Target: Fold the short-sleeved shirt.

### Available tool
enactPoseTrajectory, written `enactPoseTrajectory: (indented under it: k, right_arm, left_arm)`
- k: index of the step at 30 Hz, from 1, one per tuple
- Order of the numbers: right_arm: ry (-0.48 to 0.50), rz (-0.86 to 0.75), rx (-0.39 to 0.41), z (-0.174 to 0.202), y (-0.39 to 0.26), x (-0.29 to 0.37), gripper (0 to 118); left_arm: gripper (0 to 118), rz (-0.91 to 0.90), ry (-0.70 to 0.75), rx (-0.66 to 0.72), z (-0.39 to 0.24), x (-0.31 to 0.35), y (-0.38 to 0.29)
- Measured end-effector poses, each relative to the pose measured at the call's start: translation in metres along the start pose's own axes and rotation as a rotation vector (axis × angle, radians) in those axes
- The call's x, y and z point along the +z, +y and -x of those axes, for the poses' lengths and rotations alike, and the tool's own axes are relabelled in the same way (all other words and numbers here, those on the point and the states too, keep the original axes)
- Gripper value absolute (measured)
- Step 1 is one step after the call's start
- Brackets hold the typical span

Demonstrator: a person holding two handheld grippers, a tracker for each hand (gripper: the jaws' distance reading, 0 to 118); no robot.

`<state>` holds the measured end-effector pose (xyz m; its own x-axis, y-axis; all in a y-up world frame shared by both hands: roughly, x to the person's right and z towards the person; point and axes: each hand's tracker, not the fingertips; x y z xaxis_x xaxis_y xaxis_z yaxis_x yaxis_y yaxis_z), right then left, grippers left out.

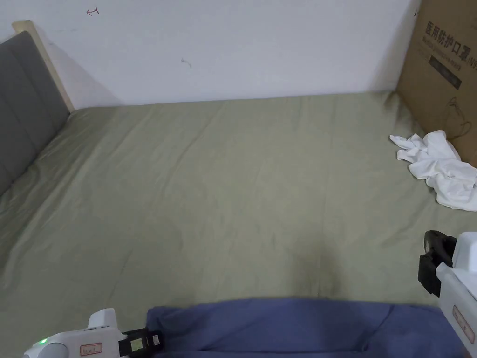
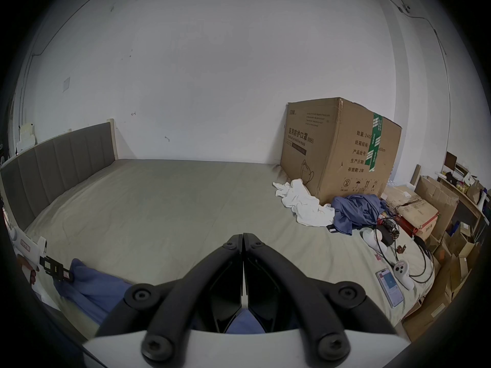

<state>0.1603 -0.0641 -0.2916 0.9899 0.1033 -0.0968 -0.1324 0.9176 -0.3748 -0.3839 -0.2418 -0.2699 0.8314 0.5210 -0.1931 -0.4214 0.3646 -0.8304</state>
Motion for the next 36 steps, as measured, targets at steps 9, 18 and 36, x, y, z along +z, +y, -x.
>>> enactPoseTrajectory:
  k: [9, 18, 36]
  right_arm:
    - [0.005, -0.007, -0.013, 0.0, 0.005, 0.002, 0]
    - [0.037, -0.057, -0.058, -0.007, 0.015, 0.016, 0]
    - [0.029, -0.11, -0.136, -0.053, 0.002, 0.058, 0]
  left_arm:
    - [5, -0.038, 0.122, -0.142, -0.038, 0.006, -0.001]
    - [5, -0.118, 0.241, -0.107, -0.032, 0.083, 0.023]
    - [5, 0.057, 0.172, -0.284, -0.209, 0.039, 0.013]
